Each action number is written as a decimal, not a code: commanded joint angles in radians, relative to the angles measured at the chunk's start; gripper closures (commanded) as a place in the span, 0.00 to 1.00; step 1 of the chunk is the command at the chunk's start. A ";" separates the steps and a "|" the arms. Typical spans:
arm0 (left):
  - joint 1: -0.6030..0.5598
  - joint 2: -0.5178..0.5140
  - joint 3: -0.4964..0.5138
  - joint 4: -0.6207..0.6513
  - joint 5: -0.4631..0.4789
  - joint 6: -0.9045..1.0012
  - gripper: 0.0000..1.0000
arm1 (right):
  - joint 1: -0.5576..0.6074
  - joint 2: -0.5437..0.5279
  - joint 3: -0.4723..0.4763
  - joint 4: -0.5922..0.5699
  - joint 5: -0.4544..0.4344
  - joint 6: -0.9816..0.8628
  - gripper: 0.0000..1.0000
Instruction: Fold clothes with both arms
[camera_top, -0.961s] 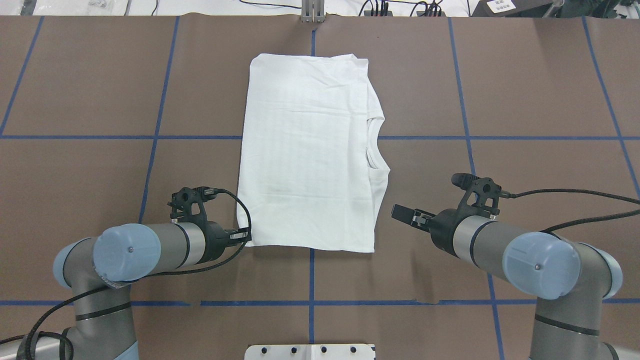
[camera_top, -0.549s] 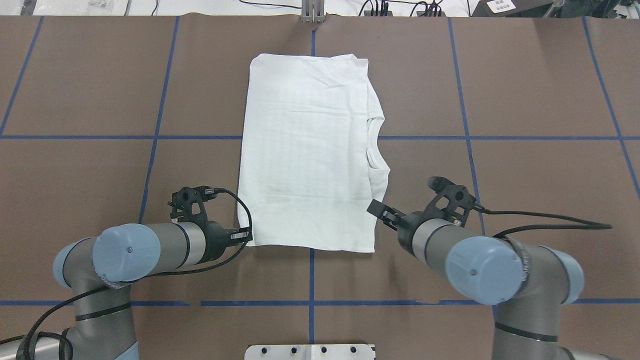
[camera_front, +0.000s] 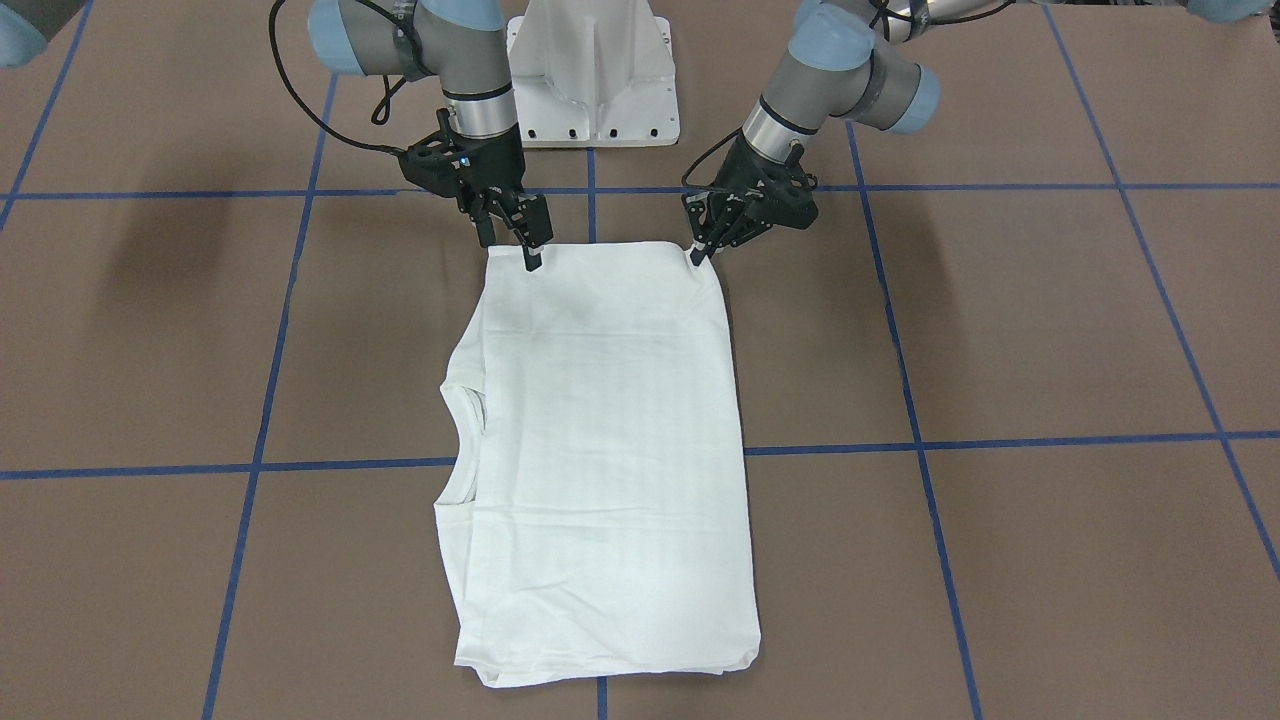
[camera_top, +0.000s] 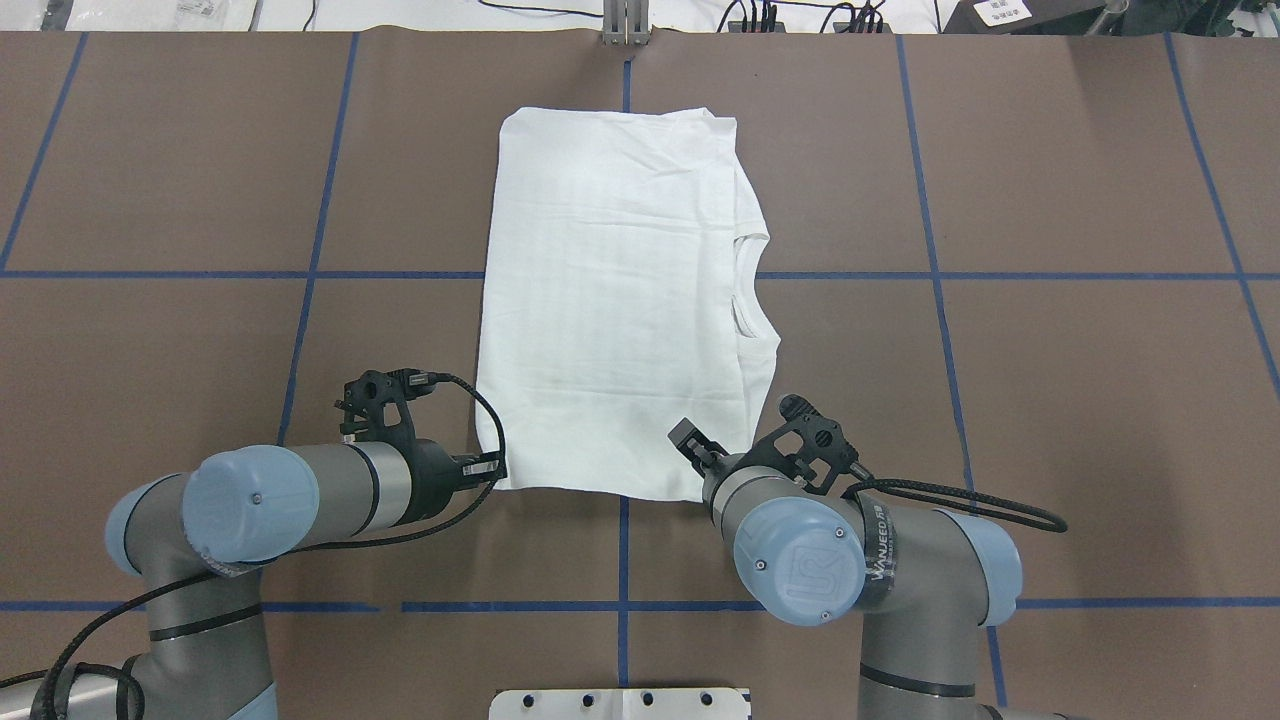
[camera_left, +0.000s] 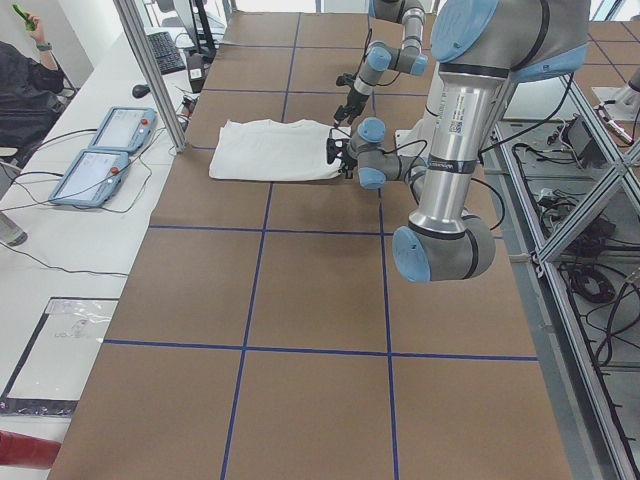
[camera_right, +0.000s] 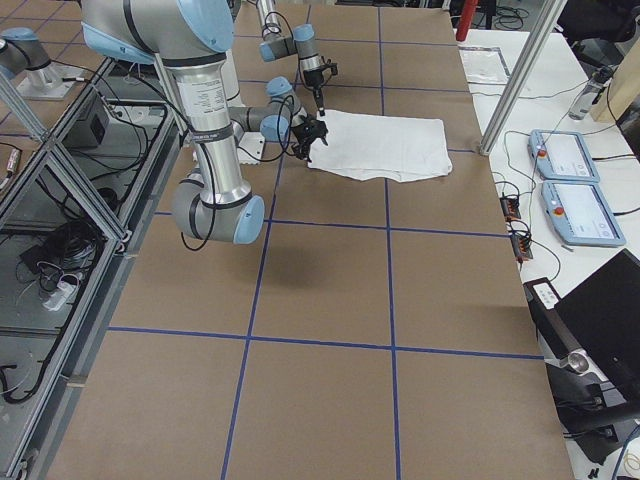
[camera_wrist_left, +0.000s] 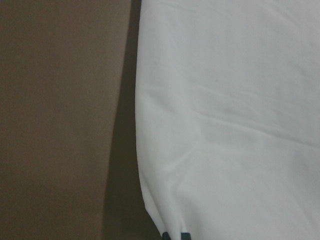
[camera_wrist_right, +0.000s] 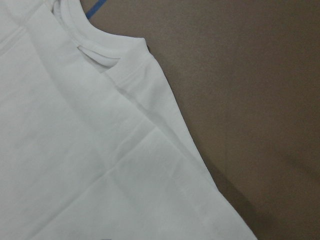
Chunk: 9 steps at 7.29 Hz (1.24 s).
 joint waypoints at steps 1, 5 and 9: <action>0.000 0.003 -0.012 0.000 0.001 0.000 1.00 | -0.018 0.027 -0.008 -0.055 0.001 0.073 0.07; 0.000 0.003 -0.013 0.000 0.001 0.000 1.00 | -0.038 0.079 -0.063 -0.117 -0.001 0.099 0.07; 0.000 0.003 -0.013 0.000 0.001 -0.002 1.00 | -0.038 0.091 -0.082 -0.114 -0.025 0.101 0.17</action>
